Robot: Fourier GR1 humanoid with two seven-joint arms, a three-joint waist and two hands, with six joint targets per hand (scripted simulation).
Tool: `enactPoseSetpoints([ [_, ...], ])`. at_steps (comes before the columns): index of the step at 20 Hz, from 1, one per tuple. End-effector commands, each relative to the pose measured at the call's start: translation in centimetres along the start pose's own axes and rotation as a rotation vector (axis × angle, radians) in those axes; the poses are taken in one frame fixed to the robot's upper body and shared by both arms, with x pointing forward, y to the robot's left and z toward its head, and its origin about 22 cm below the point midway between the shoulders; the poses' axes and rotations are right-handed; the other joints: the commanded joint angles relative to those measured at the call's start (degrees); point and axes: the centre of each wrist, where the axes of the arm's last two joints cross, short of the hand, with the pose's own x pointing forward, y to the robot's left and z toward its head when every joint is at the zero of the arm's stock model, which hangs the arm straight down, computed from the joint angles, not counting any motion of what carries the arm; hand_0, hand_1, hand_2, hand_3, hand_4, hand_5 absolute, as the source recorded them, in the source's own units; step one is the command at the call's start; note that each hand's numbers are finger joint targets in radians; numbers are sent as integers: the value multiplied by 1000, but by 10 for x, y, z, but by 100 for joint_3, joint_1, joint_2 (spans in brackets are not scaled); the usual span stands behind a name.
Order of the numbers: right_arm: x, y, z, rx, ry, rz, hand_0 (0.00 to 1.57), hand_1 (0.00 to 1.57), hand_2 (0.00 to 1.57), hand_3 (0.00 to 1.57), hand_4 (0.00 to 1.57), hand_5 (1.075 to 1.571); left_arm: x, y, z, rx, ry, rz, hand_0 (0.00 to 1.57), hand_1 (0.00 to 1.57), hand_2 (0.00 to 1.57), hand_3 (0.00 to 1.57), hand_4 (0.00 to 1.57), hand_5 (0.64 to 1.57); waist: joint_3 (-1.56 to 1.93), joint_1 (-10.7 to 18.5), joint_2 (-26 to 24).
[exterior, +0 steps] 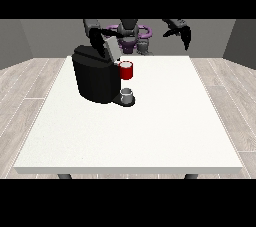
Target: Insert the coffee pod into the coffee machine and close the lid
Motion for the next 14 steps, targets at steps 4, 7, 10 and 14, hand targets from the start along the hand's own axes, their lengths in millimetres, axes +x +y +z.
enactPoseSetpoints([
  [4, 36, 15, -19, 79, -82, 64, 0, 0, 0, 0, 161, 1571, 14, -5, -12, -8, -15, -1, 0, 0, 0, 0, 363, 1571, -2, 62, 217],
  [7, 45, 18, -24, 39, -108, 116, 0, 0, 0, 0, 40, 1571, 22, -1, -12, -58, -40, -10, 0, 0, 0, 0, 385, 1571, -2, 364, 262],
  [10, 52, 41, -22, 94, -109, 127, 0, 0, 0, 0, 0, 1571, 15, 5, -14, -13, 3, -9, 0, 0, 0, 0, 319, 1571, -3, 188, 172],
  [14, 52, 46, -23, 108, -132, 118, 0, 0, 0, 0, 0, 1571, 18, -6, -16, -43, -34, 0, 0, 0, 0, 0, 337, 1571, -1, 422, 344],
])
